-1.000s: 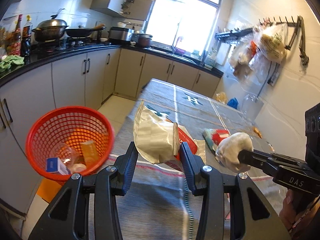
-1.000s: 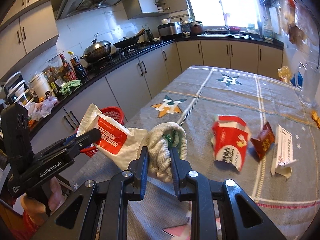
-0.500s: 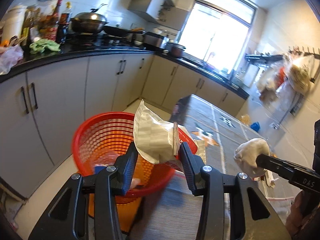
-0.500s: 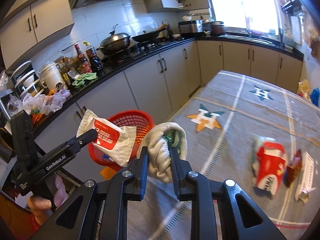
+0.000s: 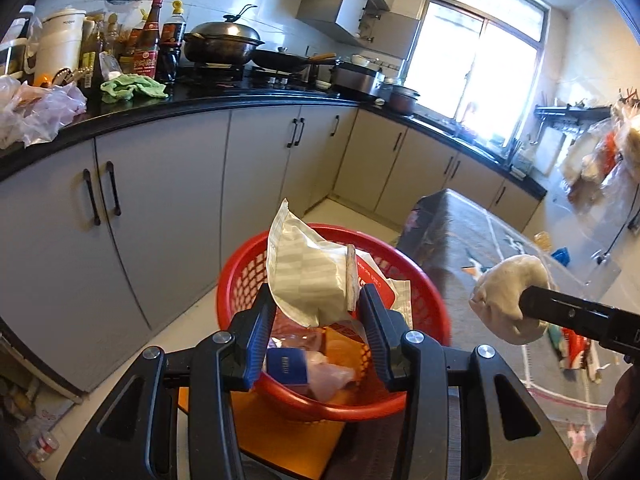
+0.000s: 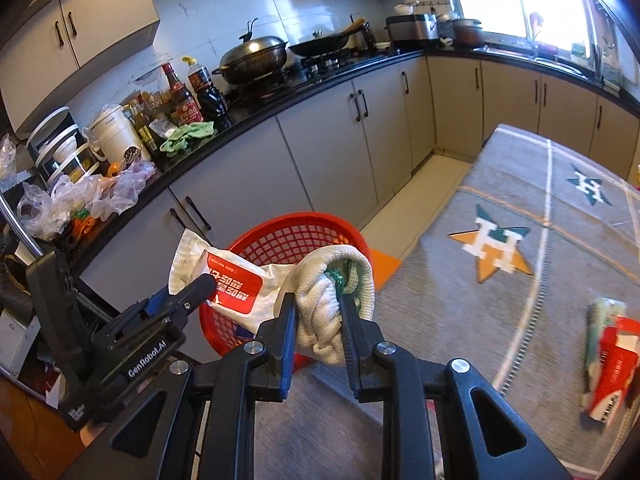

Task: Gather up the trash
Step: 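Open both tools over the red basket to drop bag and towel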

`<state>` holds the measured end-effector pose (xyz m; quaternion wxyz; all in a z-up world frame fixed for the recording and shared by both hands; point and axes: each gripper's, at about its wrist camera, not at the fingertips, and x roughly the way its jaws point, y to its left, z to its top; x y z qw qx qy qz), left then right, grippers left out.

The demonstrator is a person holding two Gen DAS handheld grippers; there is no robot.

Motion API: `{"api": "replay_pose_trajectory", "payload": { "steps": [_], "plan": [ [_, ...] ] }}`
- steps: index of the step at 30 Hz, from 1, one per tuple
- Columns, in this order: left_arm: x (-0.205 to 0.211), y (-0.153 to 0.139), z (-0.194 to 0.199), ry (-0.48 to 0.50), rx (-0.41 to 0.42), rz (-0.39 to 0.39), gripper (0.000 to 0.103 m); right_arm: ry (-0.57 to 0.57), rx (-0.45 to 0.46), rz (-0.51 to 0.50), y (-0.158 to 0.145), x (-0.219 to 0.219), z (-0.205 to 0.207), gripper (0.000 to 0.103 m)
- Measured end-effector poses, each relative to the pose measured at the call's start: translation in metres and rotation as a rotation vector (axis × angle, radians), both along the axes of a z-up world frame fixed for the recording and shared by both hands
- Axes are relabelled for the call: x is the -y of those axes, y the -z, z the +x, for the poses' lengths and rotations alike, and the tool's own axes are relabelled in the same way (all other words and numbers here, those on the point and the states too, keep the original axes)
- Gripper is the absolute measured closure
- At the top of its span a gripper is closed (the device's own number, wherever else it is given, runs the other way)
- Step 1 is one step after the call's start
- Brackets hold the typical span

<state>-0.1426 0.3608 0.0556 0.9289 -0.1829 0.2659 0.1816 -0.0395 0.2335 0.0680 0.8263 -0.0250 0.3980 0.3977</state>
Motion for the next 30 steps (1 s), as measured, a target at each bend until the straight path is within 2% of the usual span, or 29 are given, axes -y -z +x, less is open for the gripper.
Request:
{"api": "replay_pose_trajectory", "payload": {
  "steps": [11,22,30],
  "plan": [
    [0.0,0.017,0.011,-0.038,-0.07,0.087,0.061,-0.014,-0.037,-0.051,0.026,-0.043,0.017,0.08],
    [-0.003,0.023,0.014,-0.049,-0.088,0.091,0.061,-0.004,-0.069,-0.063,0.04,-0.048,0.029,0.078],
    [-0.001,0.023,0.014,-0.05,-0.084,0.1,0.059,0.001,-0.073,-0.047,0.037,-0.045,0.03,0.076]
  ]
}}
